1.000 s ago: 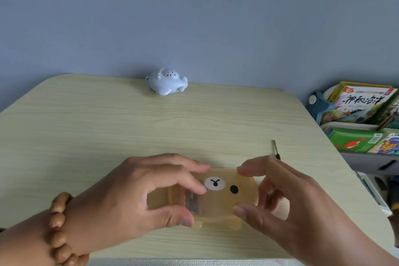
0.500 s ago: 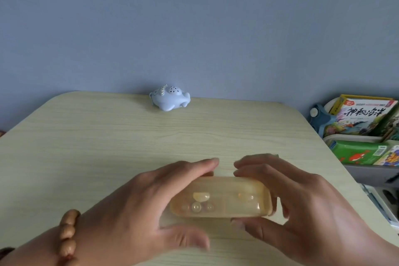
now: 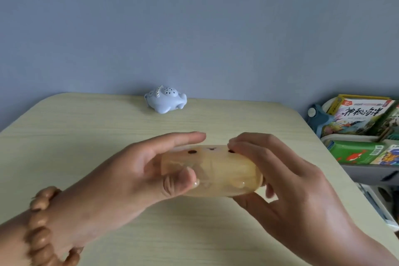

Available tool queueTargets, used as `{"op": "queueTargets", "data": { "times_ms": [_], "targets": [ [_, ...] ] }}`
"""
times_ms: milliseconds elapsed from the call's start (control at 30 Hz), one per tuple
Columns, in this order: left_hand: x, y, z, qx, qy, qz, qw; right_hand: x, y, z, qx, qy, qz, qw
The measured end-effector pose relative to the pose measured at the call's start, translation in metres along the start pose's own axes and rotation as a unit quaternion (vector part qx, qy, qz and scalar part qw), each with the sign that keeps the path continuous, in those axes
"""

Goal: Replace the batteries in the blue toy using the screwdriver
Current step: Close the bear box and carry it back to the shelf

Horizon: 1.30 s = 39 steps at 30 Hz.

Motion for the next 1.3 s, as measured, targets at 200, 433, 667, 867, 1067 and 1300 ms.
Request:
{"op": "queueTargets", "data": {
  "times_ms": [200,433,667,867,1067,1300],
  "targets": [
    [0.001,-0.009,0.020,-0.069,-0.008,0.033,0.997,-0.036,0.027,0.012,-0.006,0.053,-0.280,0.958],
    [0.012,-0.020,0.041,-0.090,-0.050,0.028,0.994,-0.048,0.052,-0.013,0.046,0.146,-0.451,0.879],
    [-0.040,-0.030,0.053,-0.071,-0.070,0.033,0.994,-0.036,0.018,0.013,-0.073,0.086,-0.442,0.890],
    [-0.179,-0.020,0.070,-0.100,-0.098,-0.002,0.990,0.007,-0.084,0.115,-0.093,0.078,-0.357,0.926],
    [-0.368,0.007,0.089,-0.103,-0.105,-0.008,0.989,0.073,-0.189,0.283,-0.100,0.054,-0.343,0.932],
    [-0.609,0.000,0.076,-0.094,-0.090,-0.039,0.991,0.132,-0.283,0.496,-0.069,0.034,-0.368,0.927]
  ]
}}
Point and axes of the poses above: each hand's wrist, its own y-axis away from the middle knuckle, its own z-axis out of the back of the hand, x = y × z, the point moved 4 cm from there along -y, towards the middle knuckle, and after that the axes turned 3 degrees about y, right-handed, at the moved point
